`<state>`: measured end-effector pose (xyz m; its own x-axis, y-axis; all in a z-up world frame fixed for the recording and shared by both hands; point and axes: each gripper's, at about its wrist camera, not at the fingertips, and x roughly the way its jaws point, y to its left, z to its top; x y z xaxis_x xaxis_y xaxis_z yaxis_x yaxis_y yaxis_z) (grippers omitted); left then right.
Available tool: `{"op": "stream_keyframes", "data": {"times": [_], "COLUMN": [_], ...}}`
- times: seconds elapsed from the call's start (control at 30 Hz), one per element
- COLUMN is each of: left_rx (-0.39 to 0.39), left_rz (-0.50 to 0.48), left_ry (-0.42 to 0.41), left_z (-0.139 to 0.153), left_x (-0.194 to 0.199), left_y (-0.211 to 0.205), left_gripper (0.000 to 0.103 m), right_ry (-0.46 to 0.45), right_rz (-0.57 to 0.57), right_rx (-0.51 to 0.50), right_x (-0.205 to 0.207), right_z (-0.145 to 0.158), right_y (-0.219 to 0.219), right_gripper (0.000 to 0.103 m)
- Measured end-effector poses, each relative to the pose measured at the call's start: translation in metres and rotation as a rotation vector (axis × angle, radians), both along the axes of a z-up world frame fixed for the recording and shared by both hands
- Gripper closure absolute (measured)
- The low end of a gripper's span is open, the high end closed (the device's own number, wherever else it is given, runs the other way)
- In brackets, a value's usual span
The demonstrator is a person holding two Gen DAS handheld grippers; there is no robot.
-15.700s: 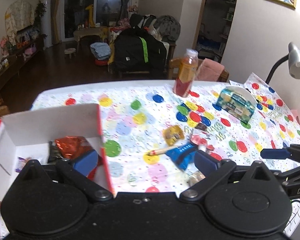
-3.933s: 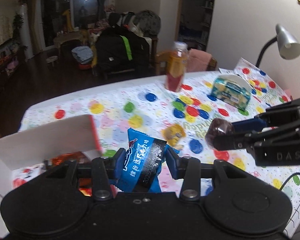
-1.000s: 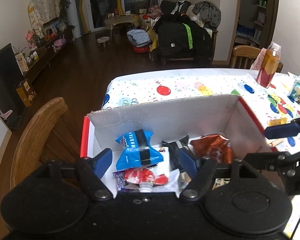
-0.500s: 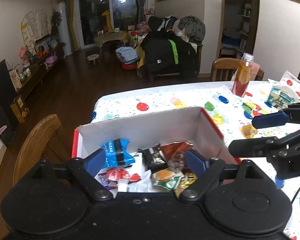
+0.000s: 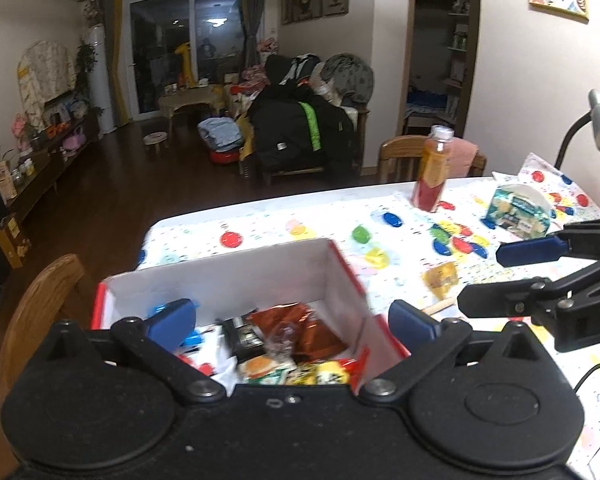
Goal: Organize snacks
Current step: 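Withdraw both tools from the box back over the table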
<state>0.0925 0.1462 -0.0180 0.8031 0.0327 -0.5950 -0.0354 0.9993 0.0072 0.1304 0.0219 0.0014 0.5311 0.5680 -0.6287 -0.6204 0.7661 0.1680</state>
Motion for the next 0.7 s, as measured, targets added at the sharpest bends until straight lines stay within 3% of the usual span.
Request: {"op": "stream_keyframes", "data": {"times": [0.3,0.7], "left_rx": [-0.044,-0.04], "left_rz": [-0.036,-0.117], "left_ry": [-0.014,0.043], "left_z": [-0.008,-0.039], "left_x": [0.022,0.059], "left_y": [-0.052,-0.127], "left_gripper": [0.0,0.001], "right_ry": [-0.007,0.042], "right_rz": [-0.062,-0.12], "right_rx": [-0.027,-0.057], "right_x": [0.016,0.068], "right_z": [-0.009,-0.035], "right_y": [-0.064,-0.136], "right_gripper": [0.023,0.023]}}
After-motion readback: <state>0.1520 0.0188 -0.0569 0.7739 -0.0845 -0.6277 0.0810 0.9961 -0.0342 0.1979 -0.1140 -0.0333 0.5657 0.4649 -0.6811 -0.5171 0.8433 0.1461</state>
